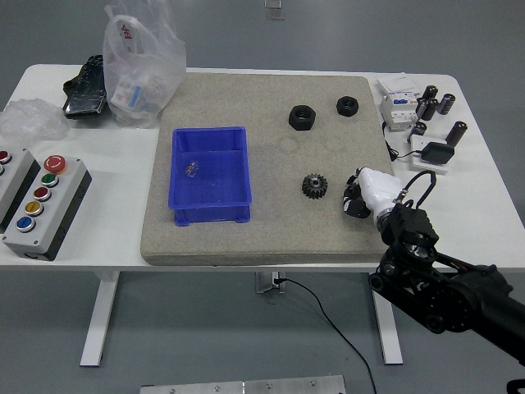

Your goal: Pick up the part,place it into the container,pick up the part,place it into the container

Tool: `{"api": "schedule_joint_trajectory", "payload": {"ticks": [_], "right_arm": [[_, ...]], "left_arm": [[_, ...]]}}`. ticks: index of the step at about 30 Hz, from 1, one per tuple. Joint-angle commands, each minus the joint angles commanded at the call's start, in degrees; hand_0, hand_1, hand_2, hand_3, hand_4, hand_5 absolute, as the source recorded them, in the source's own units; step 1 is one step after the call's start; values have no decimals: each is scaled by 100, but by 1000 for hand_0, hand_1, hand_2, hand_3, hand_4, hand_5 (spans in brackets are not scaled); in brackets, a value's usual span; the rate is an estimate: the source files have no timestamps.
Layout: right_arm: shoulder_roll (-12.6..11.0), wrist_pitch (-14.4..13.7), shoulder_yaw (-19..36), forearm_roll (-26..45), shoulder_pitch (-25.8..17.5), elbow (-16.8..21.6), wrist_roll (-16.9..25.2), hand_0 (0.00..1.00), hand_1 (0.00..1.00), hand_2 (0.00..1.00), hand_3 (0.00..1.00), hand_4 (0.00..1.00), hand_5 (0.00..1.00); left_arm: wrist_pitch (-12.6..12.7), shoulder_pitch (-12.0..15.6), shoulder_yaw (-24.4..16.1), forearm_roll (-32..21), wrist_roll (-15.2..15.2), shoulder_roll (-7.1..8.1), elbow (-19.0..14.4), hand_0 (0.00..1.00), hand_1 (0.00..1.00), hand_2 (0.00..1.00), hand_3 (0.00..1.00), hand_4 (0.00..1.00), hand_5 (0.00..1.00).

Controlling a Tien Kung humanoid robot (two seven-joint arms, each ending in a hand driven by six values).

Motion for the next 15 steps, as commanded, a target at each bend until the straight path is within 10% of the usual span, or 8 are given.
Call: {"api": "schedule_joint_trajectory", "payload": {"ticks": [15], "right_arm": [[-4,-280,35,-280,75,116,0,407,622,487,694,265,2]], "left_arm": [[2,2,-2,0,-2,2,0,745,648,611,716,716,496]]}}
